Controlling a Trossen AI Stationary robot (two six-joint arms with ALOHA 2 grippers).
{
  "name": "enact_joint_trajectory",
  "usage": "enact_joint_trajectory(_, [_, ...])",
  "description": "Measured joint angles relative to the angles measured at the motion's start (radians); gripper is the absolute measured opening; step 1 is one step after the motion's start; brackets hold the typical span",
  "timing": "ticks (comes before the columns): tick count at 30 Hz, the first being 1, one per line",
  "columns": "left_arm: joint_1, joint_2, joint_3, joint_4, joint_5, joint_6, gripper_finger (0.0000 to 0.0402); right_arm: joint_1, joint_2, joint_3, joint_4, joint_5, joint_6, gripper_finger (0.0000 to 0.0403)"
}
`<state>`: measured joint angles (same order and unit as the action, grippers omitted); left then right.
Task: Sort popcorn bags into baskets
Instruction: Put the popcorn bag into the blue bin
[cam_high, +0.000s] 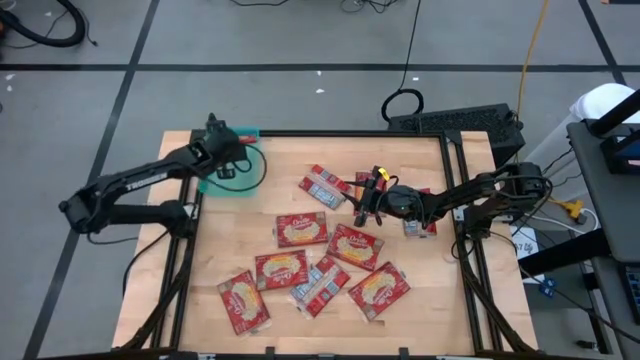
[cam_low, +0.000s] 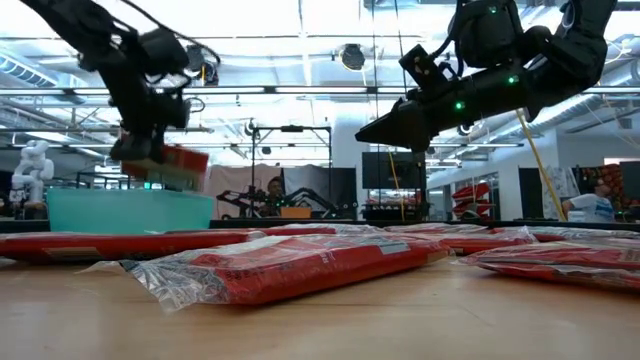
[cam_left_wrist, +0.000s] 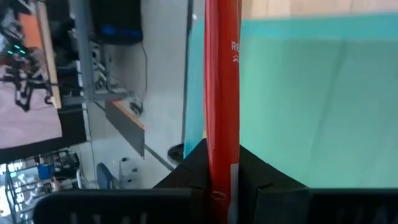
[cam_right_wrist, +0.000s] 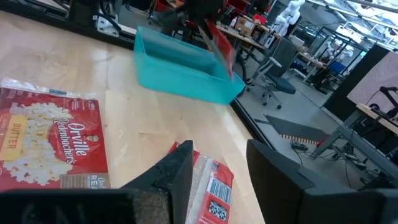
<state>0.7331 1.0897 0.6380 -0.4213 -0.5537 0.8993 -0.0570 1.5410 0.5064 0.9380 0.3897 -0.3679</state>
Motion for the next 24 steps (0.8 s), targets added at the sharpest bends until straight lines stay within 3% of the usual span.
enact_joint_trajectory(7, [0.062,0.128,0.0,0.013,0.048,0.015,0.0017,0.0,0.0,0.0,-0.001,0.0,0.003,0.0144])
enact_joint_trajectory(16, [0.087,0.203,0.0,0.082,0.052,0.046,0.0077,0.0,0.0,0.0,-0.001,0.0,-0.011,0.0144])
enact_joint_trajectory(24, [0.087,0.206,0.0,0.084,0.057,0.025,0.0087,0.0,0.0,0.0,-0.001,0.0,-0.011,0.0144])
